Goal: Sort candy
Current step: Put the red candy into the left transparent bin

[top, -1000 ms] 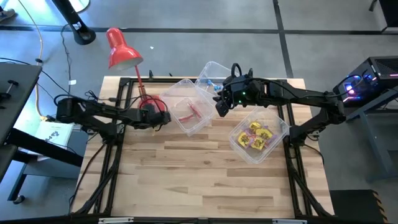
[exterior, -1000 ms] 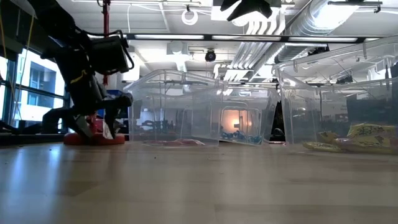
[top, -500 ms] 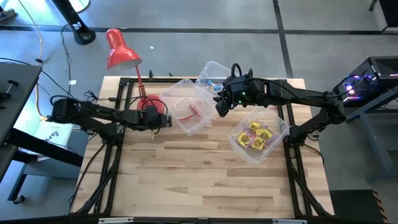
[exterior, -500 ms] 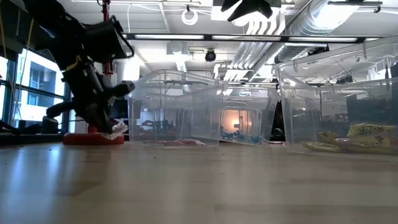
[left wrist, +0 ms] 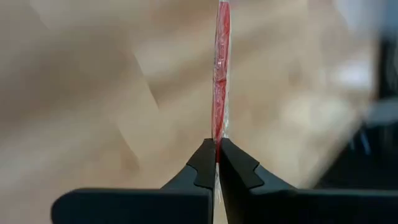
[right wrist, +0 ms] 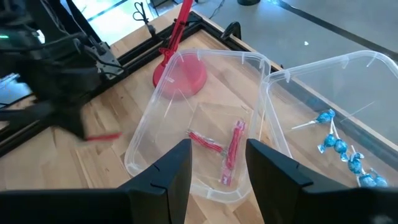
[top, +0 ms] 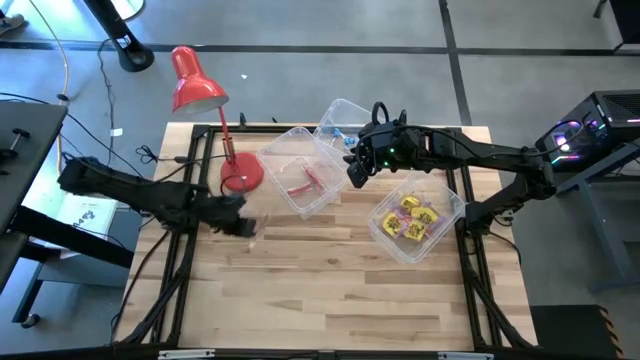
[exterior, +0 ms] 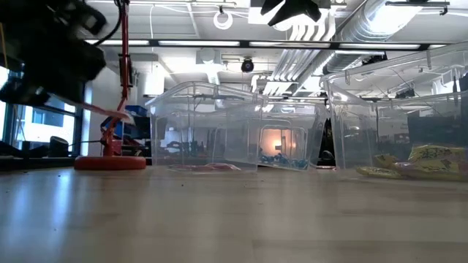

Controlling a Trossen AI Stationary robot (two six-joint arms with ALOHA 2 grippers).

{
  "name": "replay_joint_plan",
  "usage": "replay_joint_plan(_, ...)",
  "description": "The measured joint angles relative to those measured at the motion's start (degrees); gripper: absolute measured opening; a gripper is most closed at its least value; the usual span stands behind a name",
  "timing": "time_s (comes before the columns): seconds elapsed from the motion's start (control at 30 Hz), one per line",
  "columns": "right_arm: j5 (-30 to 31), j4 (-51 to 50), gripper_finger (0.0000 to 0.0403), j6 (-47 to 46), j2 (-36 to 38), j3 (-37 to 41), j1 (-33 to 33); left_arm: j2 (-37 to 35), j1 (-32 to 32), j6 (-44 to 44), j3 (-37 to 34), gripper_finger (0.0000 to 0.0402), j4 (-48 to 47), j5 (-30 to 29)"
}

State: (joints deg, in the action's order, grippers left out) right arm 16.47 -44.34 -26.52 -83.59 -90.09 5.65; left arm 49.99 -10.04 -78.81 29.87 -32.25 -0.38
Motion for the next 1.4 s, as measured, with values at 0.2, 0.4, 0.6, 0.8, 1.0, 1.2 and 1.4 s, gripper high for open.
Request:
replay_joint_plan(0.2,0.1,0.0,0.0145,0.0,0.0,0.0,0.3,-3.9,-9.0,2.4,0.0,0.0,12.8,5.5)
replay_joint_plan(0.4,0.1,1.7,0.0145,-0.4,0.0,0.0,1.9,-1.7,-7.2,3.0,0.0,0.0,29.4,-16.1)
replay_joint_plan(0.6,0.1,6.6,0.0145,-1.9,0.0,0.0,2.7,4.8,3.3,7.4,0.1,0.0,38.2,-20.3)
replay_joint_plan(0.8,0.1,7.9,0.0145,-1.9,0.0,0.0,2.7,12.2,11.0,14.2,5.8,0.0,39.4,-20.3)
replay_joint_plan(1.0,0.1,7.7,0.0145,-1.9,0.0,0.0,2.6,16.3,13.9,28.7,11.8,0.0,35.2,-19.0)
replay_joint_plan(1.2,-0.4,7.3,0.0145,-1.7,0.0,0.0,2.6,19.3,14.6,39.2,17.9,0.0,20.5,-22.7)
replay_joint_plan(1.4,-0.4,7.0,0.0145,-1.5,0.0,0.0,2.6,22.6,15.2,48.3,21.8,0.0001,15.9,-27.0)
